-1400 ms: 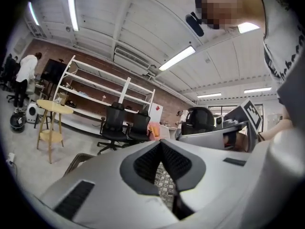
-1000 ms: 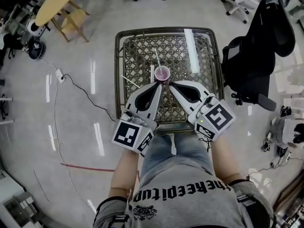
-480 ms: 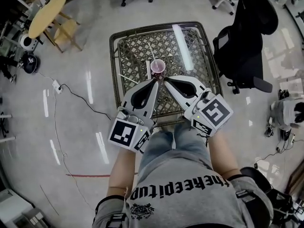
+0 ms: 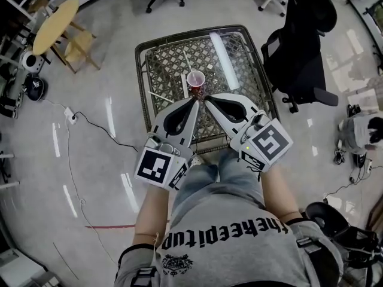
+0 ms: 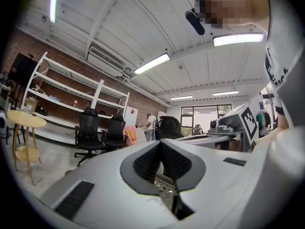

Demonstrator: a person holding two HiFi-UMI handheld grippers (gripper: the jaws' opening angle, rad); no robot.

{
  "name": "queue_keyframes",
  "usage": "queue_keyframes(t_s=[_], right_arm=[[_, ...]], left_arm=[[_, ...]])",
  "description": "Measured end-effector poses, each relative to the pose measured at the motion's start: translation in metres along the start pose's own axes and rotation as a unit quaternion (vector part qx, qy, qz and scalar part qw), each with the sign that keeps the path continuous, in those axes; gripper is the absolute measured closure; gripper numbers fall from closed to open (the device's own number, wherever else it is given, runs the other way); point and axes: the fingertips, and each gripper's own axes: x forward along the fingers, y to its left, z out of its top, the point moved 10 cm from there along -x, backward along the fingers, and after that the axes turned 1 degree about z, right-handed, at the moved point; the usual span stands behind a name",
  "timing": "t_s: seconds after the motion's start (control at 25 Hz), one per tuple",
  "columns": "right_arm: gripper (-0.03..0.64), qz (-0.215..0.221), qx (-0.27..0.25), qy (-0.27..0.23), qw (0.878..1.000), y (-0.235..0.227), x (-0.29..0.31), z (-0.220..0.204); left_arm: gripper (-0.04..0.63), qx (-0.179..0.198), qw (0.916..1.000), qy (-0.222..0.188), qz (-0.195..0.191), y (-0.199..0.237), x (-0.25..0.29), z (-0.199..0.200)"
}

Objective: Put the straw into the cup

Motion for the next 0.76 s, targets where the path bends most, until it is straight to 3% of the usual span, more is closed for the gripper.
queue_keyframes(t_s=[0.76], right_arm=[[0.607, -0.002, -0.03, -0.015, 0.999, 0.04, -0.009, 0.004]], left_arm=[[0.566, 0.021, 0.9996, -0.018, -0.001, -0.015, -0.038, 0.004]])
